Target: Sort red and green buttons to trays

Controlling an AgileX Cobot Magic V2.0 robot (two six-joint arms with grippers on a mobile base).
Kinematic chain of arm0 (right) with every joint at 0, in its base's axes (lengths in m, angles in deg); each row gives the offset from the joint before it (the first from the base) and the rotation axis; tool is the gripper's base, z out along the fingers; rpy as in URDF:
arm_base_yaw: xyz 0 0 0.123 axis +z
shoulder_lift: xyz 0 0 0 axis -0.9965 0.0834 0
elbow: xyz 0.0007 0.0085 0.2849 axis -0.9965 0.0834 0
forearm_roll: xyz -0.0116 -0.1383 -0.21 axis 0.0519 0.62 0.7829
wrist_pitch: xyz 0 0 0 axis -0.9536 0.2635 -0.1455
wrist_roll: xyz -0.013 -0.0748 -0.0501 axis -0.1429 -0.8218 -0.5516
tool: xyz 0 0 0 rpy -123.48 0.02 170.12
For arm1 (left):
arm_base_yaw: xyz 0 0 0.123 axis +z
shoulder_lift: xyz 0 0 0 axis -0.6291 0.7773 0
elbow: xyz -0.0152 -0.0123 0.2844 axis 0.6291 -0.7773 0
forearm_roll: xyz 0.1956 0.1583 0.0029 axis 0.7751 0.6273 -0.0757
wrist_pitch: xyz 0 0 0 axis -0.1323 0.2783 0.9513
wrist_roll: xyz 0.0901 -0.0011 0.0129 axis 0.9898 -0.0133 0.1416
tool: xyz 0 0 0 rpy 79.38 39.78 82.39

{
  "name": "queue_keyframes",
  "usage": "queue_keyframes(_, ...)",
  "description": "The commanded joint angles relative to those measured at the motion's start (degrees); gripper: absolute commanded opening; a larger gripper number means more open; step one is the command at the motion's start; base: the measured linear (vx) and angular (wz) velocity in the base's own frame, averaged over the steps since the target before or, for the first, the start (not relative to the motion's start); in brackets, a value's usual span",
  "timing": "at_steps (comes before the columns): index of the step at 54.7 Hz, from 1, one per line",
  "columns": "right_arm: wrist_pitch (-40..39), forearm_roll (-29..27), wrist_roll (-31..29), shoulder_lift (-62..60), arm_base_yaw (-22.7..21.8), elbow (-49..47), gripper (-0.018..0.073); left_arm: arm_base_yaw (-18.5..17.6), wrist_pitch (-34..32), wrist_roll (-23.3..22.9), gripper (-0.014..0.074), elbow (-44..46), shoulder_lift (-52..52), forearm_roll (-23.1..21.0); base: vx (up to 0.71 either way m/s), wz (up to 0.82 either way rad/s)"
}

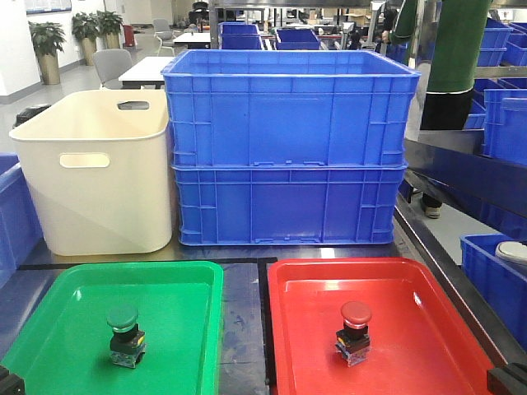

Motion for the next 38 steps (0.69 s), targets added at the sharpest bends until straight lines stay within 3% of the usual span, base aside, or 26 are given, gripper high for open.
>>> queue_keyframes(1, -4.3, 0.1, -0.3, -0.5, -0.1, -1.8, -0.0011, -0.3, 5.9, 7.5, -0.0006, 1.6, 0.0, -14.7, 0.0, 0.0)
queue_keyframes(3, -4.3, 0.1, -0.3, -0.5, -0.1, -1.8, -0.0011, -0.3, 10.4, 16.9, -0.0006, 1.6, 0.0, -26.0, 0.0, 0.0)
queue_keyframes(4, -4.3, 0.1, -0.3, -0.5, -0.1, -1.8, -0.0011, -0.3, 13.3, 24.5, -0.0006, 1.6, 0.0, -34.1, 0.0, 0.0)
queue_keyframes(6, -4.3, 0.1, -0.3, -0.5, -0.1, -1.8, -0.0011, -0.3, 16.4, 34.9, -0.0006, 1.6, -0.2, -43.7, 0.0, 0.0)
queue_keyframes(10, -4.3, 0.1, -0.3, -0.5, -0.1, -1.8, -0.0011, -0.3, 22.5, 54.9, -0.0006, 1.4, -2.1, -59.6, 0.0, 0.0)
queue_keyframes(13, -4.3, 0.1, -0.3, -0.5, -0.1, -1.8, -0.0011, -0.3, 23.7, 64.3, -0.0006, 0.2, -5.0, -65.0, 0.0, 0.0)
queue_keyframes(16, -4.3, 0.1, -0.3, -0.5, -0.1, -1.8, -0.0011, -0.1, 22.9, 68.0, -0.0006, -1.9, -9.4, -65.5, 0.0, 0.0)
queue_keyframes(22, -4.3, 0.1, -0.3, -0.5, -0.1, -1.8, -0.0011, 1.1, 21.0, 67.5, -0.0006, -7.8, -21.4, -63.9, 0.0, 0.0)
queue_keyframes(30, -4.3, 0.1, -0.3, -0.5, -0.1, -1.8, -0.0011, 4.9, 21.3, 67.7, -0.0006, -17.0, -35.0, -66.1, 0.0, 0.0)
queue_keyframes(34, -4.3, 0.1, -0.3, -0.5, -0.1, -1.8, -0.0011, 7.0, 19.5, 68.5, -0.0006, -20.2, -35.8, -68.5, 0.0, 0.0)
queue_keyframes(38, -4.2, 0.1, -0.3, -0.5, -0.1, -1.8, -0.0011, 8.0, 22.7, 68.9, -0.0006, -20.0, -35.1, -70.7, 0.0, 0.0)
